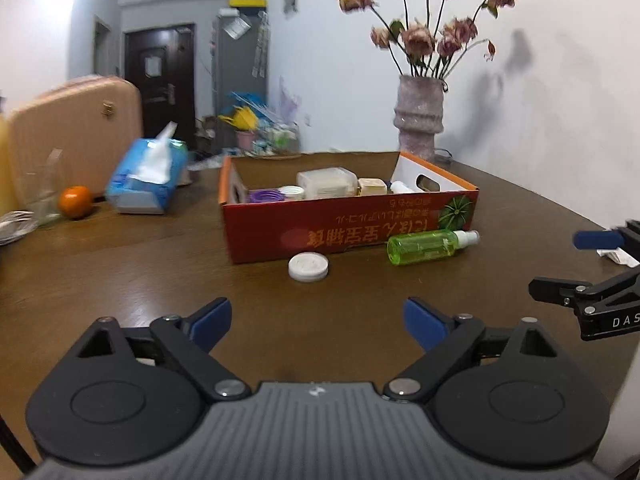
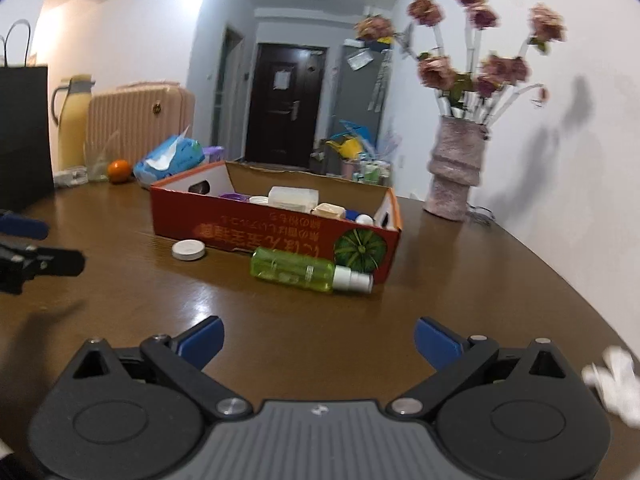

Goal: Organize rigid objects
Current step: 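Grasp the flat white cap with the left tool while the right tool grasps the green bottle, then lift the white cap and green bottle and carry them over the box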

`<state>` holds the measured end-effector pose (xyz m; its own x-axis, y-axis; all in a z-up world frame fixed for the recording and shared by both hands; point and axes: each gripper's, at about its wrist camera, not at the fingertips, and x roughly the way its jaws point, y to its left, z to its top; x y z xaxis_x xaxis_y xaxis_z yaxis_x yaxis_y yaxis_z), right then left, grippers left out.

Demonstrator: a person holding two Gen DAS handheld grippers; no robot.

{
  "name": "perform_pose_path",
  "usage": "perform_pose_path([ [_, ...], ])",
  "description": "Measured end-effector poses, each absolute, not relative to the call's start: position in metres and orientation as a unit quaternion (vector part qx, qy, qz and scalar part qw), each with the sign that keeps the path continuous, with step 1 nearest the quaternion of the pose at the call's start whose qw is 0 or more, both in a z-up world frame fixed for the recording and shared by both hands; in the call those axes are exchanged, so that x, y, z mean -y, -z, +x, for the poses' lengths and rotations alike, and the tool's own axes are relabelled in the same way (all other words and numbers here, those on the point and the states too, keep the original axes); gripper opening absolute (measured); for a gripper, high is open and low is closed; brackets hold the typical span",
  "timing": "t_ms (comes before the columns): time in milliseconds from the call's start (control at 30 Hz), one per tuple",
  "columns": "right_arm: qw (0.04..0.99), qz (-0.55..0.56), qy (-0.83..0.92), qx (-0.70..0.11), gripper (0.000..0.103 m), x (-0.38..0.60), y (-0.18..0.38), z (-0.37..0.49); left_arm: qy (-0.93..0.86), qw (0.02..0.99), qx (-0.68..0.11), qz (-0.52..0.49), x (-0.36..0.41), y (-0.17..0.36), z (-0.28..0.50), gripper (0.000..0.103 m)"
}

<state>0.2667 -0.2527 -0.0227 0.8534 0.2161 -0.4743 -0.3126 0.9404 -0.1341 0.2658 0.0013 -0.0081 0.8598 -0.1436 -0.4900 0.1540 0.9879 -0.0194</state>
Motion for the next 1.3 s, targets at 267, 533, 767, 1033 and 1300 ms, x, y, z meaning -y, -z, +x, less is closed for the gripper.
perform_pose_path([
  [267, 0.926, -0.188, -0.204, -0.256, 0.100, 0.222, 0.035, 0.365, 0.086, 0.945, -0.315, 0.009, -0.009, 0.037, 0.372, 0.080],
  [533, 0.906, -0.174, -0.238, -0.305, 0.083, 0.208, 0.058, 0.413, 0.088, 0.945, -0.316, 0.002, -0.003, 0.048, 0.397, 0.060],
  [767, 0.902, -0.119, -0.258, -0.325, 0.043, 0.217, 0.051, 0.405, 0.076, 0.944, -0.319, -0.025, -0.004, 0.049, 0.399, 0.040],
  [1033, 0.905, -0.067, -0.256, -0.333, 0.046, 0.198, 0.061, 0.414, 0.082, 0.944, -0.318, -0.030, -0.002, 0.049, 0.392, 0.039],
  [1300, 0.907, -0.058, -0.239, -0.342, 0.030, 0.202, 0.054, 0.361, 0.021, 0.965, -0.260, -0.034, 0.012, 0.037, 0.324, 0.039],
])
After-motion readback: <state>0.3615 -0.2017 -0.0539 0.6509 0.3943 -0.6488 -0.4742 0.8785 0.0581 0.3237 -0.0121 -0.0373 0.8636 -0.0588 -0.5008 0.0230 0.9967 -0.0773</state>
